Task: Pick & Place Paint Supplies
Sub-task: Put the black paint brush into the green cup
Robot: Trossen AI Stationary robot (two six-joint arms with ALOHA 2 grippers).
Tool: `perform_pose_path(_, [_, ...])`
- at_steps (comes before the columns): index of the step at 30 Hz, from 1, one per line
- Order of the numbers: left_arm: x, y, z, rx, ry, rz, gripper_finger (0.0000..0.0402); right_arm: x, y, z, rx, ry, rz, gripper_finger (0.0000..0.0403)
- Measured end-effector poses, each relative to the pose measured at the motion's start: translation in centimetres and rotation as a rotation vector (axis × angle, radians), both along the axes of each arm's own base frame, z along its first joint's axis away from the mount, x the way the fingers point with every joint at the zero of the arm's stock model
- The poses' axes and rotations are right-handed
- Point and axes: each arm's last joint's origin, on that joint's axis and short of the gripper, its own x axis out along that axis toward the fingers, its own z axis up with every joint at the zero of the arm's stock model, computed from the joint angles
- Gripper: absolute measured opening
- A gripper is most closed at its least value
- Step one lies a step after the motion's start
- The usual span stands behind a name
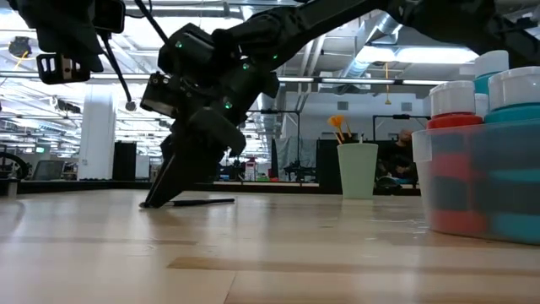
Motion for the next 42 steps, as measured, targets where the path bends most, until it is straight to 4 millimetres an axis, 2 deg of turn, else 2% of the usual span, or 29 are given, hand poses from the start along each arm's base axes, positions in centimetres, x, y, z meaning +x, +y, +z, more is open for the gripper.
perform_pose_path(10, [0.0, 0.0, 0.0, 0.013, -0.002, -0.004, 0.0, 0.0, 0.6, 0.0, -0.09, -0.009, 0.003, 0.0098])
perform_pose_path(17, [0.0, 0.0, 0.0, 0.015, -0.003, -0.001, 0.0, -0.3, 2.1, -2.2, -0.166, 0.056, 0.04, 0.0011])
perform_pose_path(21, [0.0, 0.0, 0.0, 0.015, -0.003, -0.001, 0.0, -0.4, 2.6, -2.2, -0.16, 0.07, 0.001, 0.0011])
perform_pose_path(25, [0.0, 0.0, 0.0, 0.014, -0.003, -0.001, 0.0, -0.3, 2.4, -1.1, -0.154, 0.078, -0.062, 0.0004])
perform_pose_path(31, [0.0, 0.0, 0.1, 0.013, -0.008, -0.002, 0.0, -0.6, 1.5, 2.6, -0.13, 0.083, -0.115, 0.0001])
perform_pose_path(36, [-0.2, 0.1, 0.4, 0.021, -0.04, -0.014, 0.0, -1.8, 0.6, 9.4, -0.091, -0.011, -0.169, 0.0001])
perform_pose_path(42, [-0.5, 0.3, 0.7, 0.039, -0.071, 0.003, 0.0, -3.9, -0.8, 14.6, -0.066, -0.054, -0.22, 0.0001])
